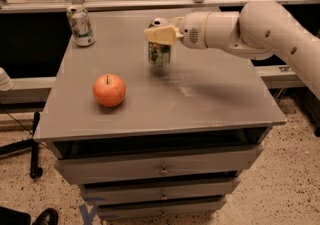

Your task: Move green can near apple

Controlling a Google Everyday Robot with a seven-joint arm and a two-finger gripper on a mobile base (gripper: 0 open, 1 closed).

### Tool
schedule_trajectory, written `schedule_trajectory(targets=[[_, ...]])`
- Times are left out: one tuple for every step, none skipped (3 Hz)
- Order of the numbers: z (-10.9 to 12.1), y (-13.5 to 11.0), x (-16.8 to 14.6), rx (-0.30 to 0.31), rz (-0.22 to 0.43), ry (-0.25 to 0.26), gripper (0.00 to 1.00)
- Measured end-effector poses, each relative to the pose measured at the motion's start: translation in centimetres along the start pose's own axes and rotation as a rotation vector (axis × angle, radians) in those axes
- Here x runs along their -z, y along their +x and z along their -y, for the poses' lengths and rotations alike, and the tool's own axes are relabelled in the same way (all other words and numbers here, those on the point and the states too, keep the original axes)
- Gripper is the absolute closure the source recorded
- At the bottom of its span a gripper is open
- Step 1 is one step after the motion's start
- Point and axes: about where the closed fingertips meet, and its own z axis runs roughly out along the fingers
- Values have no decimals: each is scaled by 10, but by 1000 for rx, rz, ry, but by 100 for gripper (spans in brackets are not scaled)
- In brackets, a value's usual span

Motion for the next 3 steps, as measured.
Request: schedule_trajectory(targets=[[-31, 10, 6, -31, -29, -17, 100], [-54, 14, 10, -52, -42, -28, 100], [-67, 17, 12, -59, -51, -32, 100]])
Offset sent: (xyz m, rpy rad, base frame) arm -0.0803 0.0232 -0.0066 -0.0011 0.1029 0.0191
